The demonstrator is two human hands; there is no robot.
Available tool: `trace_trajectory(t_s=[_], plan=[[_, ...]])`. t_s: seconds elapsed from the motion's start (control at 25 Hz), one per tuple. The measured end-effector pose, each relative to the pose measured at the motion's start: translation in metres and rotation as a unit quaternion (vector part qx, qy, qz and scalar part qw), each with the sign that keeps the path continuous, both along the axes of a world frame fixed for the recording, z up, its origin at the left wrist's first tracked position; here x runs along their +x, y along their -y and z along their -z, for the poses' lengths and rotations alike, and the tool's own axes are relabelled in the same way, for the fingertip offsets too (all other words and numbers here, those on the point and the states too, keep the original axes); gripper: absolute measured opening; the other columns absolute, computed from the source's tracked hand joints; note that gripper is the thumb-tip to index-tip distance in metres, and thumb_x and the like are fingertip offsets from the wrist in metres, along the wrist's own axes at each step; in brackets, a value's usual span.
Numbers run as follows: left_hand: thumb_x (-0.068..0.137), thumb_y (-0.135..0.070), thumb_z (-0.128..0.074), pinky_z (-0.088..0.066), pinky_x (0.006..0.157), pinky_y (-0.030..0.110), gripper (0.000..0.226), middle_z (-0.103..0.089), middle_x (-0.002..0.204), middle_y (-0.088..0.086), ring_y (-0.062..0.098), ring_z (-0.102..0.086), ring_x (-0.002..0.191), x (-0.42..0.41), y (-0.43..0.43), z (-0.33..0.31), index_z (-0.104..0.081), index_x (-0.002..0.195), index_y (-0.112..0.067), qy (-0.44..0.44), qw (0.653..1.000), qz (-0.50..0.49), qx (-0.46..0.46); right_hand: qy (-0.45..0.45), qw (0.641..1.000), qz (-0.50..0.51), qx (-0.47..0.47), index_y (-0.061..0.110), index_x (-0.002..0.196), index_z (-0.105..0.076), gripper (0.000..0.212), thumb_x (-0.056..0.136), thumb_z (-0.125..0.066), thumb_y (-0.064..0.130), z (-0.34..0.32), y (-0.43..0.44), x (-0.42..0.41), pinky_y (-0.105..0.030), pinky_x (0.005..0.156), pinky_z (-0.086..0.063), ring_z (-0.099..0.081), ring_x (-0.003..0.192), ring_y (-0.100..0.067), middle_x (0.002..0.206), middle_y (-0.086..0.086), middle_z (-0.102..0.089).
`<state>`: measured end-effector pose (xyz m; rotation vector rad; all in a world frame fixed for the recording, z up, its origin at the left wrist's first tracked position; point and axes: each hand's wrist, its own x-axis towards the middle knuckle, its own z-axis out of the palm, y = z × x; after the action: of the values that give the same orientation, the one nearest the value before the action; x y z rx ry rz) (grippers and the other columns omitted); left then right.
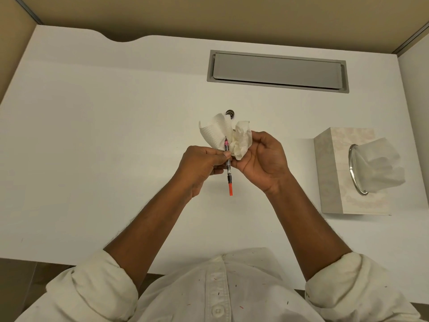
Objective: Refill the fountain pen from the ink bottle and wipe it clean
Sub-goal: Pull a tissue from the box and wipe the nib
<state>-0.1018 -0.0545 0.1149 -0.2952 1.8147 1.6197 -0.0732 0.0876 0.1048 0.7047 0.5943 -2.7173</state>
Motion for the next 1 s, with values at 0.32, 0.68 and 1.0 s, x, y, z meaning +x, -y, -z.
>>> trace_trajectory(t_s=[0.32,0.68,1.0], plan=[[0.078,-0.015,-0.071,-0.056,0.084,0.041,0.011,-0.07,0.075,0.013,0.022,-0.067,0.071,-0.001,-0.004,-0.006,-0.072,0.078,-0.004,-0.044,0.996,0.034,-0.068,-0.046,0.997,0.019,0.066,0.012,0.075,-0.08,0.041,0.092,-0.046,-0.002,0.013,0.005,0.004,-0.029,0.083,-0.055,-0.072,0.088,-0.015,0.09,-0.005,-0.076],[0.077,-0.022,-0.072,-0.054,0.082,0.043,0.019,-0.072,0.079,0.016,0.02,-0.065,0.071,0.0,-0.01,-0.01,-0.074,0.081,-0.003,-0.112,0.982,0.079,-0.133,-0.06,0.996,0.033,0.061,0.012,0.081,-0.079,0.043,0.094,-0.041,-0.003,0.02,0.004,0.003,-0.03,0.079,-0.059,-0.072,0.091,-0.018,0.094,-0.007,-0.076],[0.078,-0.024,-0.071,-0.044,0.063,0.033,0.023,-0.068,0.078,0.028,0.021,-0.053,0.063,-0.002,-0.008,-0.014,-0.073,0.074,-0.002,-0.133,0.972,0.102,-0.165,0.038,0.993,0.042,0.104,0.004,0.105,-0.066,0.02,0.087,-0.059,0.006,0.018,0.004,0.002,-0.023,0.066,-0.052,-0.065,0.08,-0.014,0.093,-0.008,-0.069]])
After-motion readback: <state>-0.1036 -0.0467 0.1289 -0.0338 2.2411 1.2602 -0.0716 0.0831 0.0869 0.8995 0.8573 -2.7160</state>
